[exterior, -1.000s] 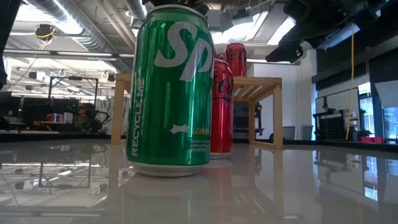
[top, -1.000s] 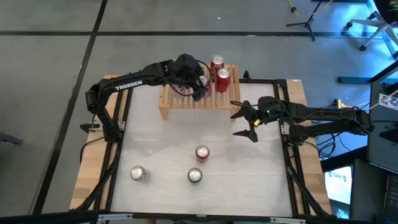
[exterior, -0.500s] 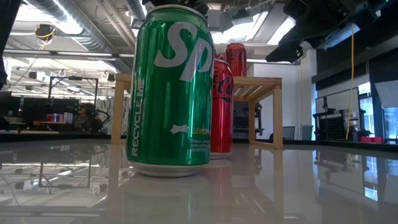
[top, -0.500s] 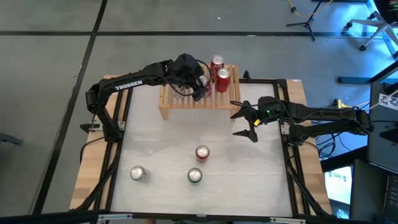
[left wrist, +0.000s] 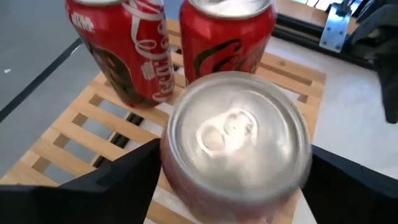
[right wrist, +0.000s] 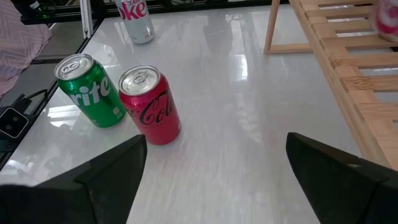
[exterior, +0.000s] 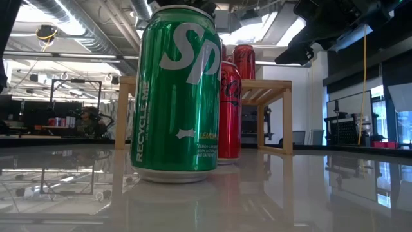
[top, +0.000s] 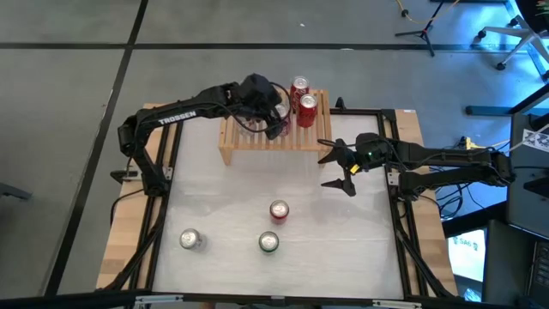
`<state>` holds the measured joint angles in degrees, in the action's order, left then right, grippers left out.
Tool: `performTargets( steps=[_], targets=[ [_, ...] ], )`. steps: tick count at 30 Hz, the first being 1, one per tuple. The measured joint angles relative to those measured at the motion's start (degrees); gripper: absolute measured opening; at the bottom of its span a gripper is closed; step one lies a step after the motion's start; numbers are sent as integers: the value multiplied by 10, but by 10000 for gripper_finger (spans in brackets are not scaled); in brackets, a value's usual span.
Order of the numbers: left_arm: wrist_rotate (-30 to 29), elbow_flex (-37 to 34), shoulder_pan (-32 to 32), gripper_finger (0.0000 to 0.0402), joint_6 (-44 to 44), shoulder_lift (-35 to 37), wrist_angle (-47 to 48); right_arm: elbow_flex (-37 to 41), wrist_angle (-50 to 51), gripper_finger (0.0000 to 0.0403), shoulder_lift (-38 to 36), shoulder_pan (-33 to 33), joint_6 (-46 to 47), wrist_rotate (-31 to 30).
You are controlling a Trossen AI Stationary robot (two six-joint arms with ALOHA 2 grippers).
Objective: Place canned beverage on shelf
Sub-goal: Put the red/white soda can on the shelf
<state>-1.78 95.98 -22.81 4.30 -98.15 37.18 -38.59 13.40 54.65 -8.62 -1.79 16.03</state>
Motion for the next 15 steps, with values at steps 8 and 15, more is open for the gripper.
performTargets(
  steps=[8,15],
  targets=[
    [-4,0,0,375,0,0,3,0,0,379,0,0,0,0],
    [-7,0,0,376,0,0,-7,0,0,379,0,0,0,0]
  ],
)
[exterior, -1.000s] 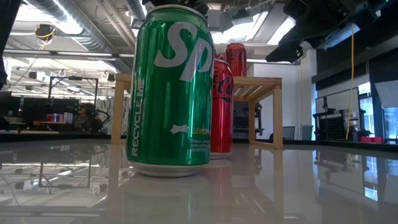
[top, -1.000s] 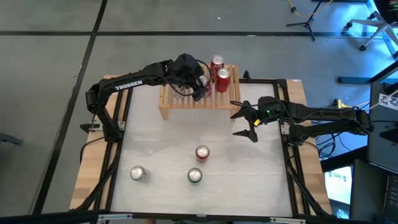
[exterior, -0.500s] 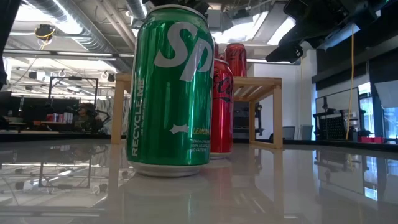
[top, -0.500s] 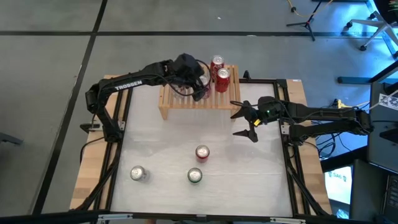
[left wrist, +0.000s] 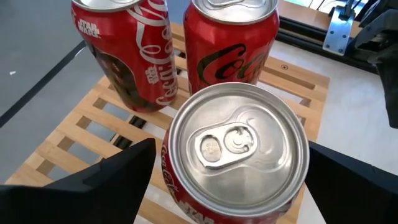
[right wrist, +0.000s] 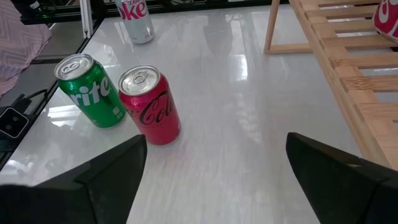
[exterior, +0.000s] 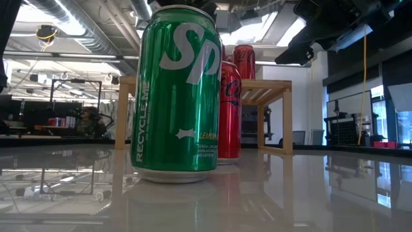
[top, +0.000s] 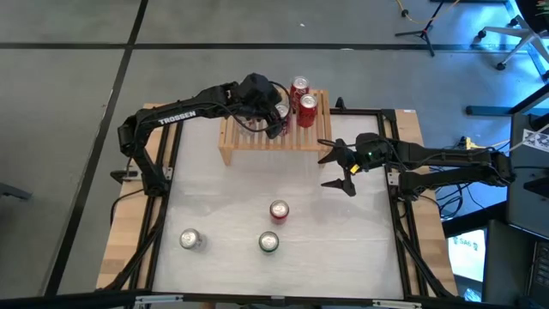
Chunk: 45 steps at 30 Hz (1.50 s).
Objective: Place canned beverage on shelf
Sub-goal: Put the red/white soda can on the shelf
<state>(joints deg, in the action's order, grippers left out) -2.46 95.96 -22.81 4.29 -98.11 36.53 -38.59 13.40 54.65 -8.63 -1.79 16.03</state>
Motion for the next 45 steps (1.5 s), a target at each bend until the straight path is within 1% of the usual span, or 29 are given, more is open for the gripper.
performTargets(
  steps=[13,20,23,27,33,39,42,45],
  targets=[
    [0,-1,0,375,0,2,-5,0,0,379,0,0,0,0],
    [0,-1,-1,375,0,4,-33,0,0,379,0,0,0,0],
    [-14,2,-1,375,-4,10,-35,0,0,379,0,0,0,0],
    [-34,18,-1,375,-4,19,-31,0,0,379,0,0,0,0],
    [-34,66,-1,375,-4,22,-28,0,0,379,12,0,0,0],
    [-30,107,17,375,-4,22,-9,0,0,379,46,0,0,0],
    [-38,121,37,365,-18,22,-2,0,0,379,57,0,0,0],
    [-45,130,63,341,-24,23,21,0,0,379,60,0,0,0]
  ],
)
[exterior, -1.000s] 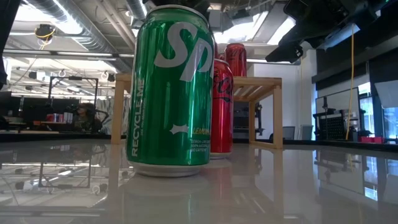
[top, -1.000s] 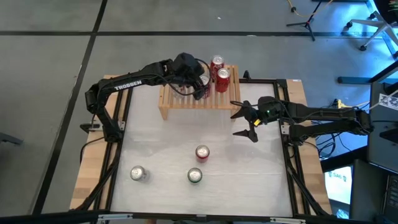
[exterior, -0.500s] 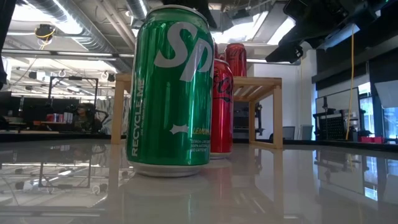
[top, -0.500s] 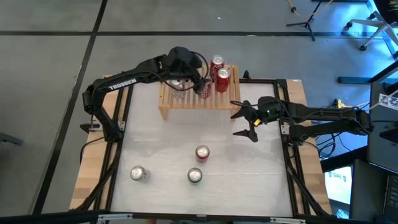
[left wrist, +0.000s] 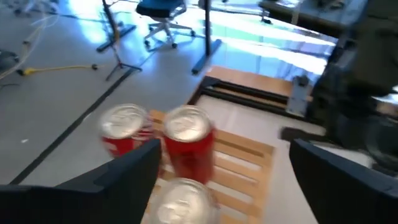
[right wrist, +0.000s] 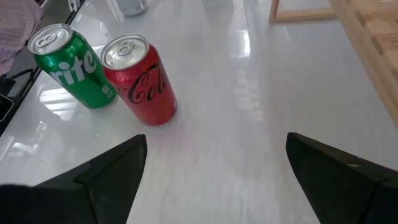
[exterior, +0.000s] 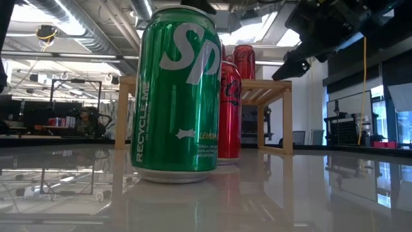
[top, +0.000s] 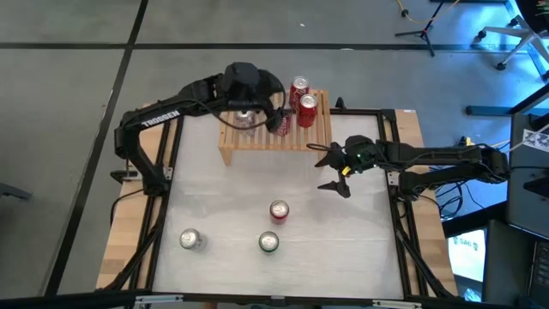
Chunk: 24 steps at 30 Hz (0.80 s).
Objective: Place canned beverage on shelf
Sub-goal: Put the red/white soda can on the shelf
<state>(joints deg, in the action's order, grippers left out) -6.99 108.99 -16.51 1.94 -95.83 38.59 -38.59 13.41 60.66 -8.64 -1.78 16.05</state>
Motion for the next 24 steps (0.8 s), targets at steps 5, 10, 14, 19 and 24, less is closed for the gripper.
performTargets(
  steps=[5,10,14,19,24],
  targets=[
    [0,0,54,284,1,-1,43,0,-1,379,-8,0,1,16],
    [-37,-18,108,227,10,-1,56,0,-13,379,-38,0,3,60],
    [-95,-60,143,190,35,-1,41,0,-47,379,-79,0,7,73],
    [-137,-139,163,158,69,-2,-29,0,-83,379,-122,0,7,71],
    [-142,-234,161,134,94,-2,-154,0,-108,379,-132,0,7,71]
  ],
)
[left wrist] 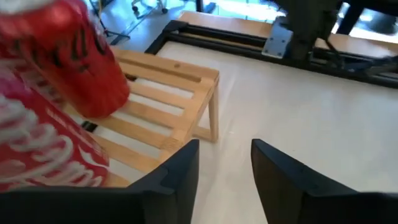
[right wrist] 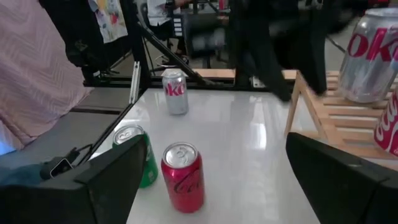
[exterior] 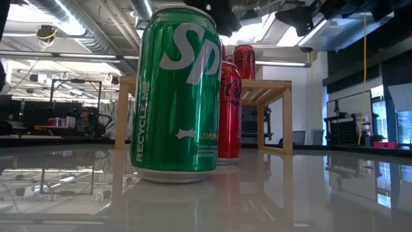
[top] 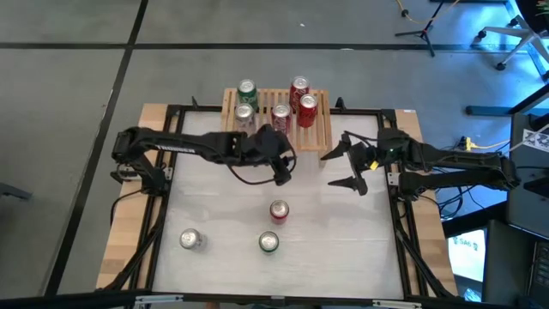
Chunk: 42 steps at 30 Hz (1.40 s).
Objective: Place canned beverage on shelf
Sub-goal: Put the red/white soda can on the shelf
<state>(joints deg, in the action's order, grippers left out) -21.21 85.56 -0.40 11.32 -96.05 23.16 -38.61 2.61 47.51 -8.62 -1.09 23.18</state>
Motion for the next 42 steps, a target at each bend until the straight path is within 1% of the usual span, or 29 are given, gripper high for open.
performTargets(
  steps=[3,5,8,11,15,21,28,34,42],
  targets=[
    [-34,-50,-1,126,10,0,-75,0,0,379,0,0,0,0],
    [-73,-77,0,122,22,0,-108,0,2,379,0,0,0,0],
    [-126,-105,-1,113,49,0,-136,0,4,379,0,0,0,0],
    [-175,-127,-1,98,80,0,-145,0,4,379,0,0,-6,0],
    [-215,-144,-2,77,106,-1,-158,0,4,379,0,0,-7,0],
    [-213,-159,-20,42,111,-7,-192,0,4,379,0,0,-8,-11],
    [-197,-161,-44,6,111,-8,-199,0,5,379,0,0,-8,-16],
    [-194,-161,-57,2,111,-8,-202,0,5,379,0,0,-8,-16],
    [-196,-161,-60,0,111,-8,-202,0,5,379,0,0,-8,-16]
  ],
)
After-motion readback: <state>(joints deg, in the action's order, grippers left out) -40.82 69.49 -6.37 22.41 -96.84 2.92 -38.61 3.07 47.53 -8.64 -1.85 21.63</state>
